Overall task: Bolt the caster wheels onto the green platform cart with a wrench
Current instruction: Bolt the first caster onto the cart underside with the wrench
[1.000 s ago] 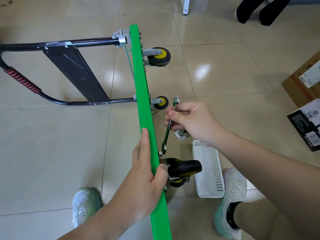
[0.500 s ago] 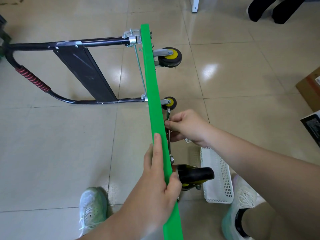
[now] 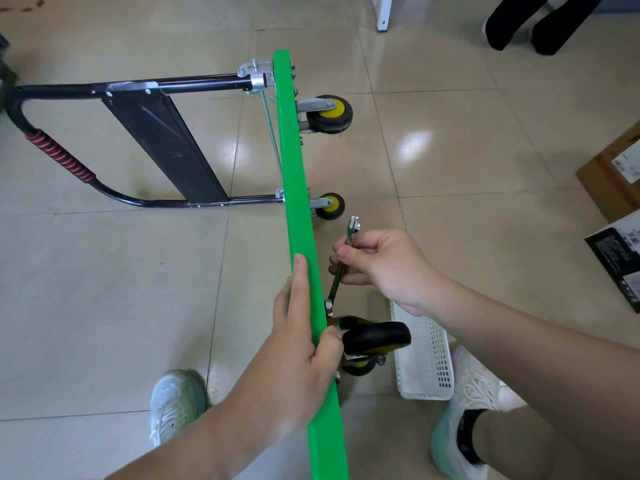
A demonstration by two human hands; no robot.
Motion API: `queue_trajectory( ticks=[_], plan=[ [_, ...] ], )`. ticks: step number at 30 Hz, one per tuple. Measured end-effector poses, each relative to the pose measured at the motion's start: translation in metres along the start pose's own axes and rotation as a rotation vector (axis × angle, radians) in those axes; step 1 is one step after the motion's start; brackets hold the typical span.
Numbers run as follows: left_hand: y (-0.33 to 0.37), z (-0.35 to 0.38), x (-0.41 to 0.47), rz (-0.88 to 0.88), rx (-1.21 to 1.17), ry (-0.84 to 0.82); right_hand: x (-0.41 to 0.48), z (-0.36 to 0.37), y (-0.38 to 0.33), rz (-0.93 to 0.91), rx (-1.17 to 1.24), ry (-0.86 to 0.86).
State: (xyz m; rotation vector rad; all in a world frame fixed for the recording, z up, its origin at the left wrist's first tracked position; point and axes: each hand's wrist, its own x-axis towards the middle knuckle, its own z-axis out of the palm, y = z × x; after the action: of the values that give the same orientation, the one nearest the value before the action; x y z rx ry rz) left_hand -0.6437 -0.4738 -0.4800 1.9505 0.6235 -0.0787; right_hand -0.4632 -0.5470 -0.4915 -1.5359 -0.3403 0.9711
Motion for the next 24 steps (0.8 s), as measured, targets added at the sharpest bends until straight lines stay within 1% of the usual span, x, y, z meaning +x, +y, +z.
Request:
queue_trajectory(
  ticks=[10, 18, 24],
  plan=[
    [0.000, 0.003, 0.001, -0.012, -0.009, 0.011, -0.037, 0.009, 0.015, -0.199, -0.131, 0.050],
    [-0.001, 0.004, 0.003, 0.004, -0.017, 0.034, -0.057, 0.014, 0.015, -0.288, -0.096, 0.023],
    [0.001, 0.004, 0.002, 0.000, -0.022, 0.031, -0.050, 0.005, 0.010, -0.296, -0.055, 0.083]
  ],
)
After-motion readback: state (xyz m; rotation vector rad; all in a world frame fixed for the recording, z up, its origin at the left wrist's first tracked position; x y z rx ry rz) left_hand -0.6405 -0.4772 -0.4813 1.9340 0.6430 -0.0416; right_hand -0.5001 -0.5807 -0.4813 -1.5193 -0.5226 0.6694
